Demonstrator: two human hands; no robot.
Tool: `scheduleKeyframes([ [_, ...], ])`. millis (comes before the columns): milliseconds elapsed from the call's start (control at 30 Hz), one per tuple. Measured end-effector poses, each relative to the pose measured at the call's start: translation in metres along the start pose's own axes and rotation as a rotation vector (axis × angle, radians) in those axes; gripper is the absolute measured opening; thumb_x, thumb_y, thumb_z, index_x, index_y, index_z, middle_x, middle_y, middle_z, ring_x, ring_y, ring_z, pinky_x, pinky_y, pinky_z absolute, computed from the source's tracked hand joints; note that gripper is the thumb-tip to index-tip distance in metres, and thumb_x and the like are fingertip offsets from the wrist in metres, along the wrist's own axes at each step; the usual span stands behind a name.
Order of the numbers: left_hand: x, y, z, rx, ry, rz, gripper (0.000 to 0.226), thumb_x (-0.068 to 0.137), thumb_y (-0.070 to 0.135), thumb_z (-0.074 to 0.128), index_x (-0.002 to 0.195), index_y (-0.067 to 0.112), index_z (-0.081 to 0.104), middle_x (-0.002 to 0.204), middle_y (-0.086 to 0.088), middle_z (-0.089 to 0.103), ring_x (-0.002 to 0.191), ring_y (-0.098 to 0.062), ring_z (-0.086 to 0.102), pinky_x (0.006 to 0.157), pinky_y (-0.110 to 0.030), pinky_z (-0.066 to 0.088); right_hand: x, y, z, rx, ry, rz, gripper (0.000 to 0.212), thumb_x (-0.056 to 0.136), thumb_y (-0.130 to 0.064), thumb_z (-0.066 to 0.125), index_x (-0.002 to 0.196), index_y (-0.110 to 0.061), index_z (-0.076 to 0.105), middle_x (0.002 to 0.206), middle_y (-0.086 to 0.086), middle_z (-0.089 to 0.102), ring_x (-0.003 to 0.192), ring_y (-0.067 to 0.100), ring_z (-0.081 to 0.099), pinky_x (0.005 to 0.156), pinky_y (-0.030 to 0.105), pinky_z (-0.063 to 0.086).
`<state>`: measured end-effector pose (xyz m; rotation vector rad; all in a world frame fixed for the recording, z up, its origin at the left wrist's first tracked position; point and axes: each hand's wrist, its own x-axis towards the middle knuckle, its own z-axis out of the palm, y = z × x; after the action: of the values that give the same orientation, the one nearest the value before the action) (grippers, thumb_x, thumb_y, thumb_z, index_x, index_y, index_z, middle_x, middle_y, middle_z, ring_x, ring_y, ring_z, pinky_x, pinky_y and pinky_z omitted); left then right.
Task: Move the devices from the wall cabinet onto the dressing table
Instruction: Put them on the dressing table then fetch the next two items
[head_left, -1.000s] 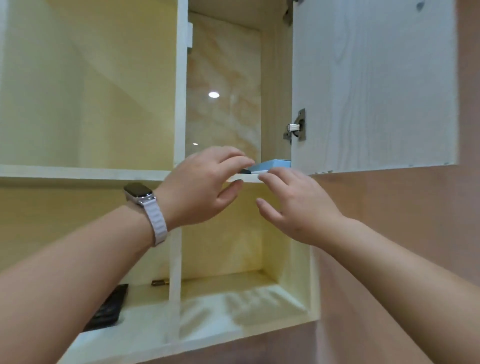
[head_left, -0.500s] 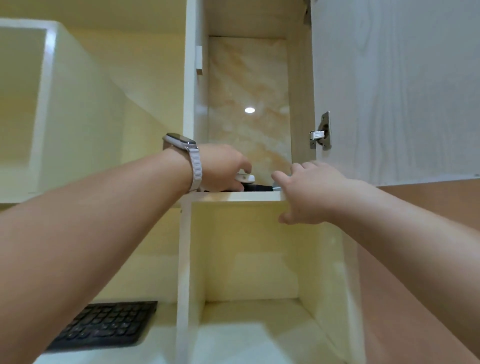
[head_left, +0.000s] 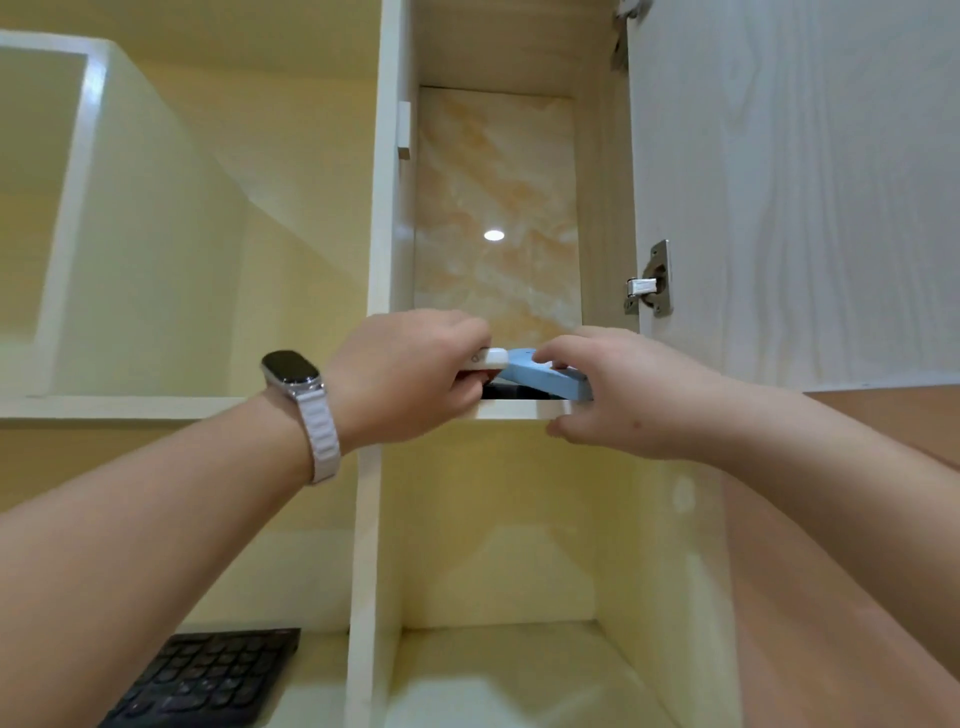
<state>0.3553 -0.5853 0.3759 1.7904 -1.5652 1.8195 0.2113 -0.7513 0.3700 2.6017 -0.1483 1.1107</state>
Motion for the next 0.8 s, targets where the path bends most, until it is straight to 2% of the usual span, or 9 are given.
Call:
scheduleKeyframes([
  [67,-0.010,0.004,0.001,0.000,0.105,0.012,0.024,0.082,0.038,0.044,0.079,0.015,0.053,0.070,0.002,0.055,0.057,-0.026,0.050,0.041,-0.025,0.026,-0.004,0.001,0.003,-0.023,0.064,-0.018,0.050,0.085,-0.044,0.065,0.130,-0.030,0.049,0.110,-0.008,0.051,0.104,0.015,0.047,0.082,0.037,0.048],
  [200,-0.026,0.016,-0.002,-0.027,0.233,-0.070,0.019,0.081,0.028,0.061,0.080,0.010,0.056,0.071,-0.002,0.057,0.057,-0.026,0.049,0.040,-0.031,0.034,-0.014,0.003,0.013,-0.059,0.194,-0.051,0.033,0.089,-0.036,0.063,0.118,-0.022,0.059,0.104,-0.003,0.050,0.099,0.020,0.048,0.075,0.039,0.049],
  [300,-0.035,0.021,-0.011,-0.060,0.246,-0.162,0.019,0.081,0.028,0.062,0.081,0.011,0.053,0.071,-0.002,0.054,0.057,-0.024,0.046,0.039,-0.034,0.038,-0.025,0.007,0.022,-0.075,0.372,-0.115,0.018,0.085,-0.018,0.067,0.100,-0.009,0.065,0.092,0.006,0.056,0.081,0.031,0.054,0.059,0.044,0.052],
  [400,-0.044,0.025,-0.018,-0.098,0.265,-0.295,0.020,0.079,0.028,0.064,0.081,0.011,0.052,0.070,0.000,0.052,0.056,-0.022,0.042,0.042,-0.033,0.037,-0.037,0.012,0.032,-0.112,0.477,-0.141,0.015,0.075,0.000,0.069,0.090,0.002,0.064,0.085,0.015,0.056,0.069,0.035,0.051,0.049,0.044,0.051],
  [533,-0.059,0.032,-0.024,-0.143,0.286,-0.421,0.019,0.080,0.029,0.060,0.086,0.013,0.051,0.076,0.003,0.049,0.063,-0.020,0.042,0.051,-0.030,0.034,-0.051,0.006,0.043,-0.067,0.621,-0.115,0.021,0.073,0.006,0.061,0.094,0.006,0.064,0.088,0.019,0.057,0.071,0.036,0.051,0.054,0.045,0.050],
  [633,-0.063,0.038,-0.030,-0.177,0.271,-0.461,0.030,0.081,0.034,0.051,0.102,0.013,0.057,0.086,0.000,0.056,0.073,-0.021,0.051,0.057,-0.033,0.042,-0.058,0.000,0.049,0.038,0.710,-0.046,0.034,0.070,0.006,0.063,0.104,0.007,0.063,0.092,0.020,0.060,0.075,0.037,0.055,0.064,0.041,0.050],
  [733,-0.070,0.046,-0.032,-0.155,0.267,-0.505,0.028,0.084,0.021,0.058,0.110,0.012,0.061,0.091,-0.003,0.060,0.078,-0.025,0.057,0.059,-0.034,0.045,-0.064,0.000,0.054,0.146,0.726,0.079,0.034,0.068,0.002,0.063,0.102,0.001,0.059,0.090,0.016,0.058,0.074,0.034,0.051,0.066,0.033,0.035],
  [800,-0.077,0.052,-0.034,-0.135,0.253,-0.528,0.034,0.082,0.012,0.061,0.116,0.011,0.061,0.095,-0.007,0.063,0.080,-0.028,0.059,0.062,-0.033,0.046,-0.068,0.000,0.055,0.239,0.711,0.181,0.031,0.072,0.002,0.064,0.103,-0.002,0.058,0.088,0.013,0.055,0.074,0.034,0.051,0.062,0.032,0.033],
])
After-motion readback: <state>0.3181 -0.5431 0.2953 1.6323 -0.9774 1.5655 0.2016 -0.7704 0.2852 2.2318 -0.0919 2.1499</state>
